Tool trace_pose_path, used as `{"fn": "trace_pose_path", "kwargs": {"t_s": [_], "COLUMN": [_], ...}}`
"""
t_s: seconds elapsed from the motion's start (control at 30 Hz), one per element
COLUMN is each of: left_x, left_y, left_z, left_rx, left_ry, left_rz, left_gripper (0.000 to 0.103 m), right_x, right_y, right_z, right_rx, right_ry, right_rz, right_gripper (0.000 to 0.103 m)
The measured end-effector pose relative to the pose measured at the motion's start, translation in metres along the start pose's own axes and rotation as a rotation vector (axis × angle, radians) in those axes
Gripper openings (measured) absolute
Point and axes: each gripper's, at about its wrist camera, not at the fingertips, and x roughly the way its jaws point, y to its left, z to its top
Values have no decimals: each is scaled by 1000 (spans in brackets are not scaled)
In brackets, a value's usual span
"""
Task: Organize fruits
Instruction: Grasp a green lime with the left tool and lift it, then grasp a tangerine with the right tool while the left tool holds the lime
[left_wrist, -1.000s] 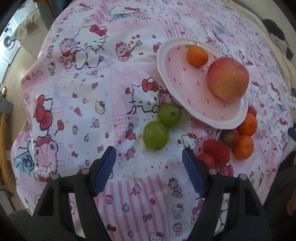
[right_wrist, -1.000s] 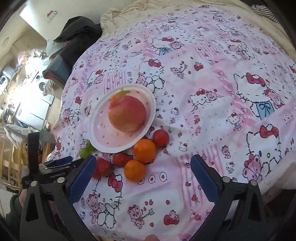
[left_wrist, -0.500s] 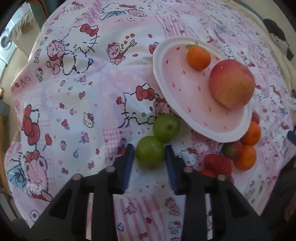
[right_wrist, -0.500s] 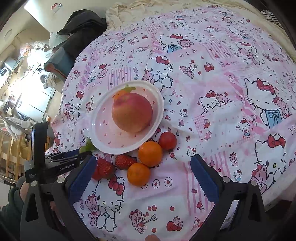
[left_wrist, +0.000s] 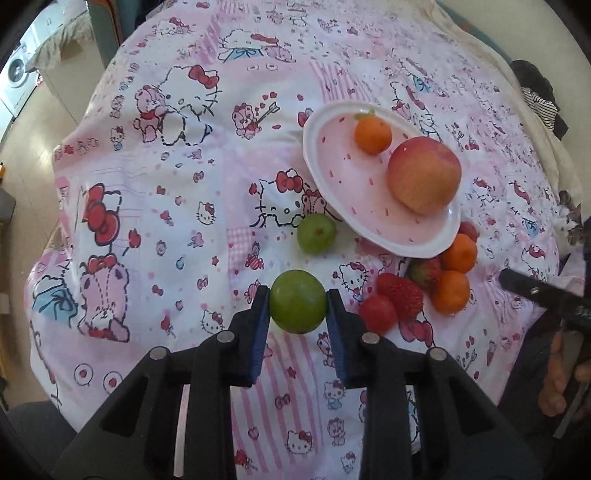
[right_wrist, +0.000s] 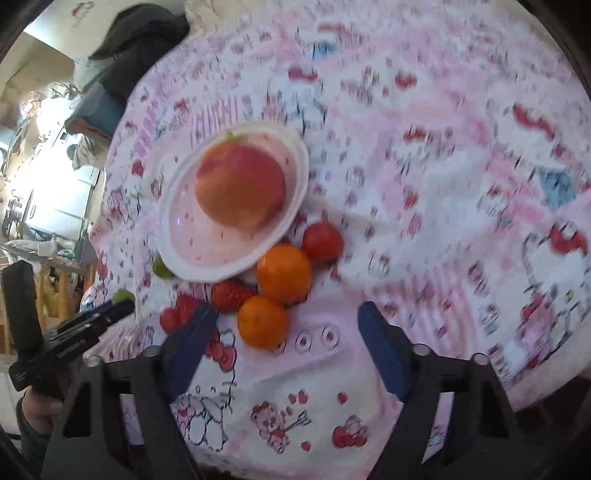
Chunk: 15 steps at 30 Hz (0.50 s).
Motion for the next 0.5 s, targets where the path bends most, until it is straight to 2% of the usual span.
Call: {"fn": "trace_pose_path", "kwargs": {"t_s": [0.07,0.2,0.4,0.5], "left_x": [0,-6,2,5], "left_y": [1,2,1,2], "left_z": [0,-1,4,3], "left_rx": [-5,-12,-8,-12], "left_ry": [-1,-11,6,13], "left_rz": [-2,-10,9,15], "left_gripper": [26,26,26,26], "right_x": [8,25,51,61], "right_y": [7,26,42,44], "right_z": [-3,-8,-11,-11], "right_rx": [-30,-124,-214,-238], "right_ry": [30,72,112,120], "right_rz": [1,-53,-121,-164], "right_gripper": [73,66,62,52]}}
